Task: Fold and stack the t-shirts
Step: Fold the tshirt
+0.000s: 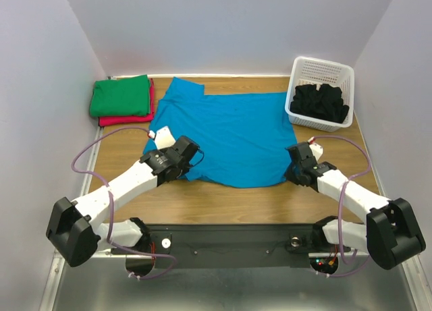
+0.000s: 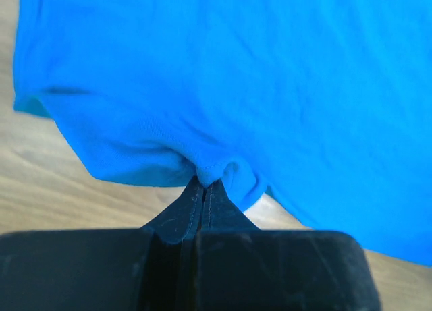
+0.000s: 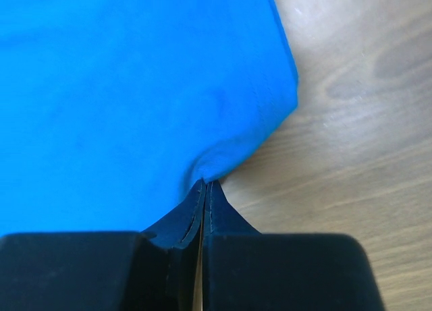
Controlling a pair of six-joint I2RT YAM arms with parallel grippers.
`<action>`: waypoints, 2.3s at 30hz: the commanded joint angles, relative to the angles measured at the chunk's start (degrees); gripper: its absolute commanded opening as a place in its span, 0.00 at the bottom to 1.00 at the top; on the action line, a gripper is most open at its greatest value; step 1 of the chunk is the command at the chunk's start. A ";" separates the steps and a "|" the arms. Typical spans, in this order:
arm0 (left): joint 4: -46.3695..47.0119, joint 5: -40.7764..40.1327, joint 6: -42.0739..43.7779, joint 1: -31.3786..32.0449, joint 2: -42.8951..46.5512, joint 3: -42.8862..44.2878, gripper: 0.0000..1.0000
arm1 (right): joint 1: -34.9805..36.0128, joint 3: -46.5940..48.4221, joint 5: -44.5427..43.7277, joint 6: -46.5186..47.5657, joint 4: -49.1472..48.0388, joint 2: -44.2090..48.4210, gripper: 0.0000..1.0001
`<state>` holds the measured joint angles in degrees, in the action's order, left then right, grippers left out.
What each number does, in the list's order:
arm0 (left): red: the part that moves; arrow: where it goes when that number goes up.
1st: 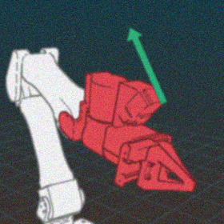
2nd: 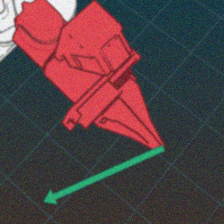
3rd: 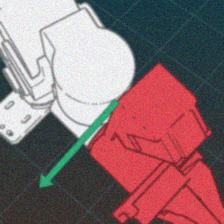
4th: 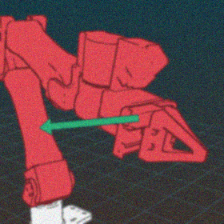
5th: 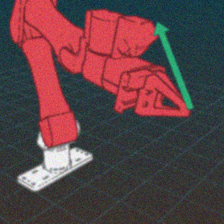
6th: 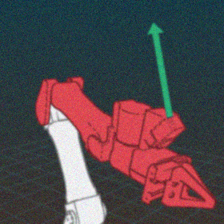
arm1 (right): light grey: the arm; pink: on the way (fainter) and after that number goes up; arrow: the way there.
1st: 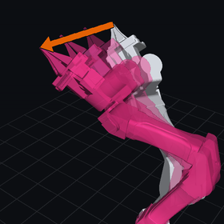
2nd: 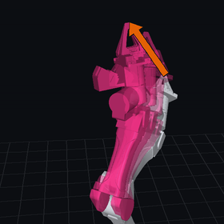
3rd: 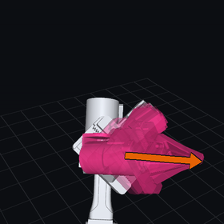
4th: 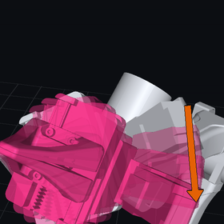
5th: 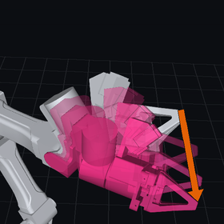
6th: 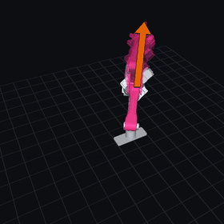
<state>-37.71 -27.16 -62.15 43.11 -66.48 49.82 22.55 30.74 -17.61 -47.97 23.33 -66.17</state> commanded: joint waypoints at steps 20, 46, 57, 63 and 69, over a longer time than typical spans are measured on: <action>10.90 -5.80 21.10 -12.34 -19.99 16.18 0.00 | -0.48 20.58 -10.87 6.39 -1.10 -15.21 0.00; 16.79 -4.31 25.59 -20.17 -33.10 27.43 0.00 | -2.77 33.41 -15.88 9.38 -1.27 -29.80 0.00; 17.58 -0.71 26.55 -23.59 -38.64 32.96 0.70 | -3.12 39.30 -16.85 13.59 -1.18 -35.17 0.10; 17.06 0.61 28.93 -23.69 -38.03 36.92 0.99 | -3.12 40.19 -16.67 20.89 -1.18 -33.33 0.48; 17.15 2.55 27.52 -23.69 -31.88 29.82 0.99 | -3.03 37.29 -6.76 24.76 -1.18 -29.81 0.69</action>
<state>-20.25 -25.39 -34.54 19.18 -105.12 83.48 19.84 68.86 -30.04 -26.83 23.49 -100.20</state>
